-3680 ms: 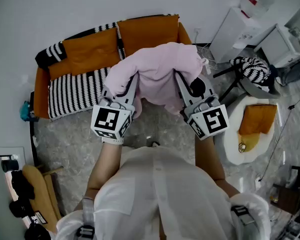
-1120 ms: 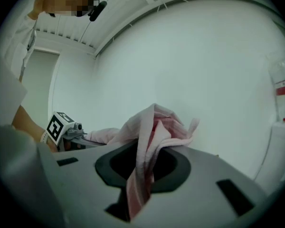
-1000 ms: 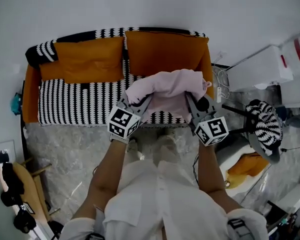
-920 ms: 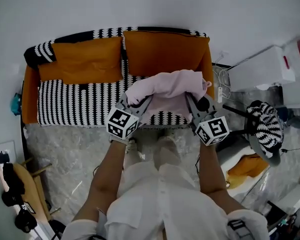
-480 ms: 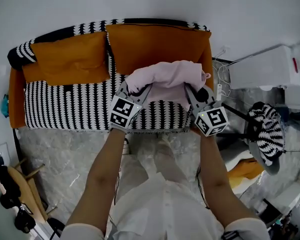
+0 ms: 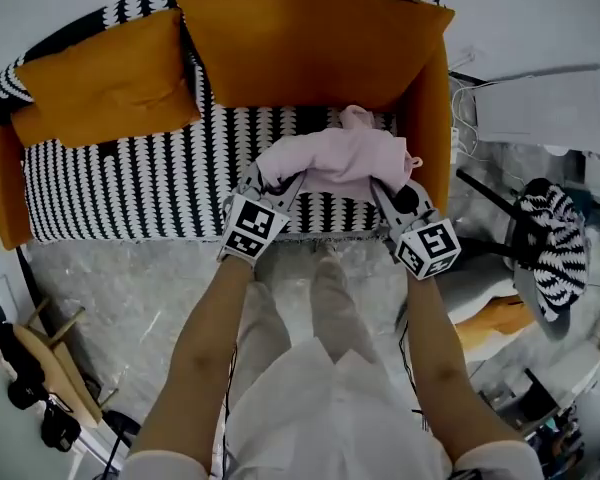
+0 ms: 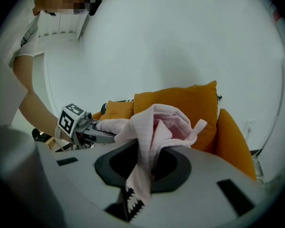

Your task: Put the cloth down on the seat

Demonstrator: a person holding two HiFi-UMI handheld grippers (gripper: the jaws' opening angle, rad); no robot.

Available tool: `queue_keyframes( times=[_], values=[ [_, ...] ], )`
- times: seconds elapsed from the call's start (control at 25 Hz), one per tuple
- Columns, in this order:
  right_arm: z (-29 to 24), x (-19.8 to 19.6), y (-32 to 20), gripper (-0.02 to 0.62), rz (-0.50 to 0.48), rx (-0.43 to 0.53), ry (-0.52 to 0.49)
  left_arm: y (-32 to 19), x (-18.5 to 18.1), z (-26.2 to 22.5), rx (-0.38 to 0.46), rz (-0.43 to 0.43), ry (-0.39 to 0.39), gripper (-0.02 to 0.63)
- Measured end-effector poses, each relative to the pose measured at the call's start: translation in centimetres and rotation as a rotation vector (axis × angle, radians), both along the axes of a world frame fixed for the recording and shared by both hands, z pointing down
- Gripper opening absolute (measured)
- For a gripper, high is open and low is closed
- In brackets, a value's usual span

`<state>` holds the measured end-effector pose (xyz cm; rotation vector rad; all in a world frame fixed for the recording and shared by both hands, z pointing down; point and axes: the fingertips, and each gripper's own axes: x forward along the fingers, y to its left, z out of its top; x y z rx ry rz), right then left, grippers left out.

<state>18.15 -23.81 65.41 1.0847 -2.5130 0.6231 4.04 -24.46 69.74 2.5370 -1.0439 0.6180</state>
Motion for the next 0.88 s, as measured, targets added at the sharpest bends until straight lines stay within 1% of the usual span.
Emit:
queue_keyframes(
  times=[0.2,0.36,0.52,0.6,0.76,0.88],
  values=[
    [3.1,0.2,5.2,0.075,-0.011,-0.107,0.008,5.3,0.2,3.5,-0.112,0.025,0.022,0.132],
    [5.3,0.4,6.8,0.077,-0.008,-0.168,0.018,7.2,0.2,5.6,-0.190,0.032,0.022,0.137],
    [7.7,0.3,5.0,0.077,0.008,-0.216,0.041,6.5,-0.2,8.0,-0.284,0.000,0.045,0.146],
    [8.6,0.4,3.4,0.077,0.019,-0.230,0.046,5.2,-0.3,8.7,-0.310,-0.007,0.053,0.163],
    [9.8,0.7,0.5,0.077,0.034,-0.223,0.070,2.6,-0.5,9.5,-0.317,-0.005,0.031,0.221],
    [10.5,1.3,-1.2,0.077,0.051,-0.220,0.104,1.2,-1.2,9.7,-0.317,-0.025,0.009,0.236]
  ],
)
